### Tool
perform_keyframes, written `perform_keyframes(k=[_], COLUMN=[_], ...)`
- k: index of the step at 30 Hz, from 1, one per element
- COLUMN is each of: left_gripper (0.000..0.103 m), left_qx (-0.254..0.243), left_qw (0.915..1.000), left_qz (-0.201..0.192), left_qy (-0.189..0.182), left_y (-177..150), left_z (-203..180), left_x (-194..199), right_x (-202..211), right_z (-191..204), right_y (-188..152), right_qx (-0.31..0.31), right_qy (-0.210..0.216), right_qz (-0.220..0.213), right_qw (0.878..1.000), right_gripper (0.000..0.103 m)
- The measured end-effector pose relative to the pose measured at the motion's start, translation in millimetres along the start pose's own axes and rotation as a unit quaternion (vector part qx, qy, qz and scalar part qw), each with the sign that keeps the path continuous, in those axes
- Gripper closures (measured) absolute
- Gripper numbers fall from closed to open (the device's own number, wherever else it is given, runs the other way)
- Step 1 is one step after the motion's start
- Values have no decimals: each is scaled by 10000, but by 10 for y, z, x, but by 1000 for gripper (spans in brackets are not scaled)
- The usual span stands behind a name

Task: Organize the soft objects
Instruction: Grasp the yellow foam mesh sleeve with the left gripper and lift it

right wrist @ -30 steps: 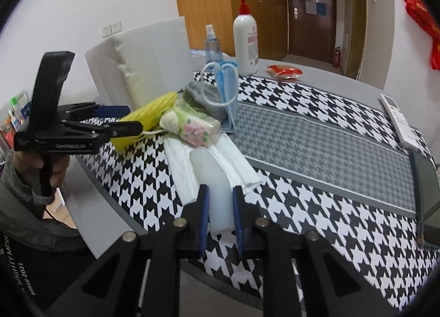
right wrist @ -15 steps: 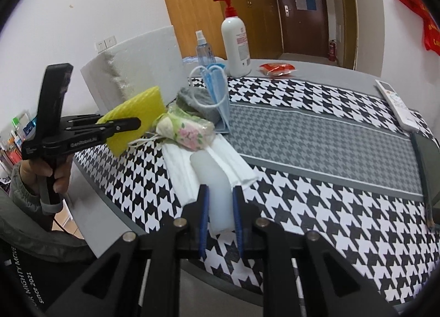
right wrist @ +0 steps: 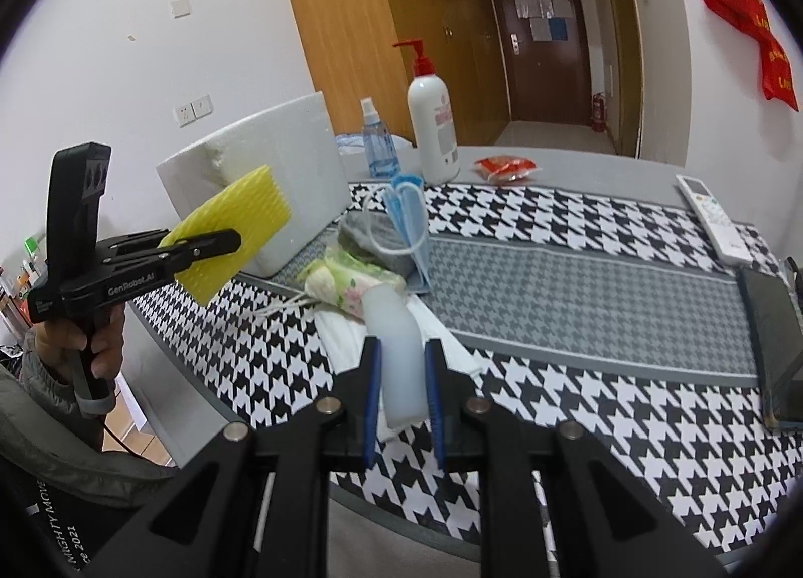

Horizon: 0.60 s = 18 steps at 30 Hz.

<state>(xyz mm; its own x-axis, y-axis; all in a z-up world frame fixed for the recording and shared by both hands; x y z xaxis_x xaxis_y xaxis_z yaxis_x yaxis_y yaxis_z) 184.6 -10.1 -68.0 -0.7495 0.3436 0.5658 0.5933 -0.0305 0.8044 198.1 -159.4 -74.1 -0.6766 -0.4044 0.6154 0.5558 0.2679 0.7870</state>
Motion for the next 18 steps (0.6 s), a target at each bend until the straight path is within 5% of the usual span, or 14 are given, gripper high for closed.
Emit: perform_keyframes(k=[18], left_gripper=[92], left_qx=[-159], left_qw=[9983], left_qz=[-564], left_qy=[-23], left_y=[214], left_z=[-54], left_x=[397], right_x=[205], right_z=[187], right_y=[294], right_qx=[-88], right_qy=[-77], right_qz=[-480], right_qw=[9988], right_gripper=[83])
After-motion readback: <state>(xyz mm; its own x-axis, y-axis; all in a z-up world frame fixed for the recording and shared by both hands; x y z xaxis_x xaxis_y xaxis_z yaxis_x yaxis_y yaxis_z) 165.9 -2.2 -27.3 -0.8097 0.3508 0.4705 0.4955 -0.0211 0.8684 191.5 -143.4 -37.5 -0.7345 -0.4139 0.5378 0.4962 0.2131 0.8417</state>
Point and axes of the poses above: each gripper's, at about its wrist camera, not at the fingertips, and x roughly against the way its jaws point, z to its left, y to its top, the point moved 4 cm from there along -x, roughly the way its jaws point, and after that the axes turned 15 degrees about -y, right-handed, at the moved point
